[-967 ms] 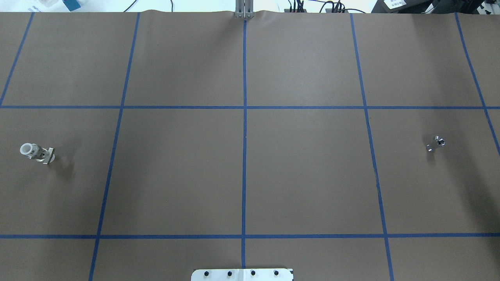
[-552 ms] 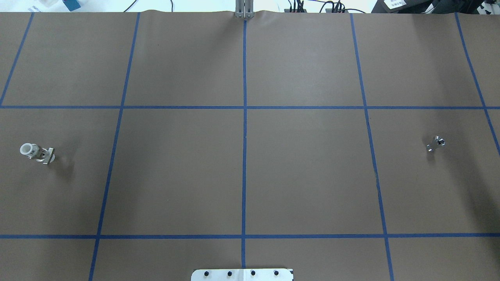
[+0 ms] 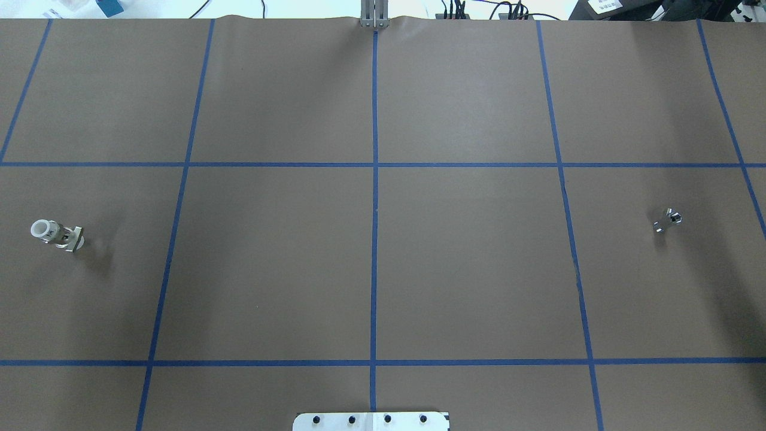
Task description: Assemble PPR valve and pipe with both arms
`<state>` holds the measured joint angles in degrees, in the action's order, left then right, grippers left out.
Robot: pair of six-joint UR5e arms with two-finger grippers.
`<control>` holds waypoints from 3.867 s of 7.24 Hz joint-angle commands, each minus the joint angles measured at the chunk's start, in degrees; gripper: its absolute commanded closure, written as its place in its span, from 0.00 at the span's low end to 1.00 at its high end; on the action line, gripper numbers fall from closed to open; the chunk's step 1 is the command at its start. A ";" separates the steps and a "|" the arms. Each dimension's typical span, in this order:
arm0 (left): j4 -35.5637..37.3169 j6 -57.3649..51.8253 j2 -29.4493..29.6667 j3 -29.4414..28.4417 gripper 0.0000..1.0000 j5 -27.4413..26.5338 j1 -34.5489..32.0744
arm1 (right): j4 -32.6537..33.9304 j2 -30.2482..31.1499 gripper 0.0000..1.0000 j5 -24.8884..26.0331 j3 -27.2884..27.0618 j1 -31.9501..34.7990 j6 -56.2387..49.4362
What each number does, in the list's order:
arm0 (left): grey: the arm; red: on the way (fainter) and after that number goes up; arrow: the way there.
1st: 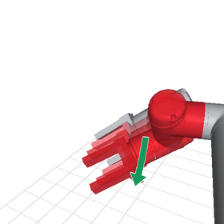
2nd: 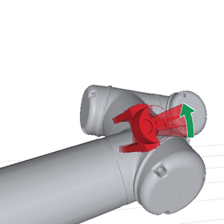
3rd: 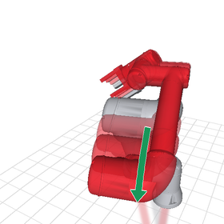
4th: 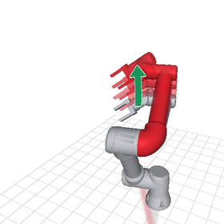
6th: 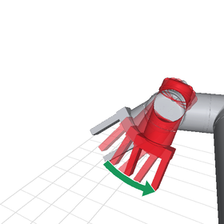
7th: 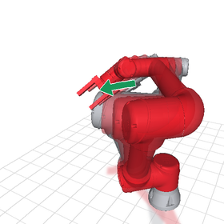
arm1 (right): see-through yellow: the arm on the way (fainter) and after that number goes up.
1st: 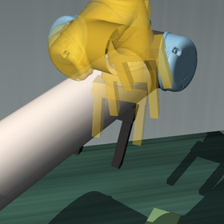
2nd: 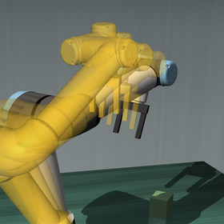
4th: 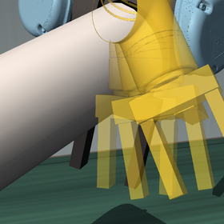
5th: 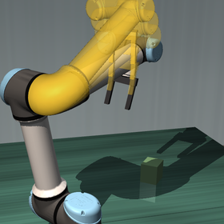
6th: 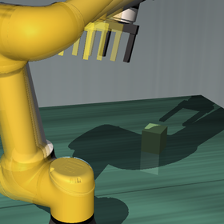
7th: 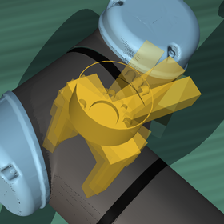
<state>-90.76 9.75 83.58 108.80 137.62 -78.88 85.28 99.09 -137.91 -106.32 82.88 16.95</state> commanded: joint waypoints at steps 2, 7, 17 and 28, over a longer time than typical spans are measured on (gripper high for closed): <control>-0.56 2.90 0.18 0.71 0.00 0.19 1.27 | -0.29 -0.04 0.01 -0.08 0.14 -0.09 0.10; -8.47 19.42 0.44 1.86 0.00 -4.81 15.48 | -0.29 -0.48 0.01 -0.26 0.32 -1.49 -0.16; -11.72 21.80 4.40 -7.01 0.01 -6.40 21.04 | -0.12 -0.56 0.01 -0.35 0.67 -2.63 0.28; -10.15 22.15 4.40 -3.97 1.00 -6.13 20.52 | -0.21 -0.56 0.01 -0.35 1.20 -2.63 0.19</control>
<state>-101.76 31.76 88.05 102.86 131.26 -58.09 85.08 98.56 -138.25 -105.12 80.24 17.14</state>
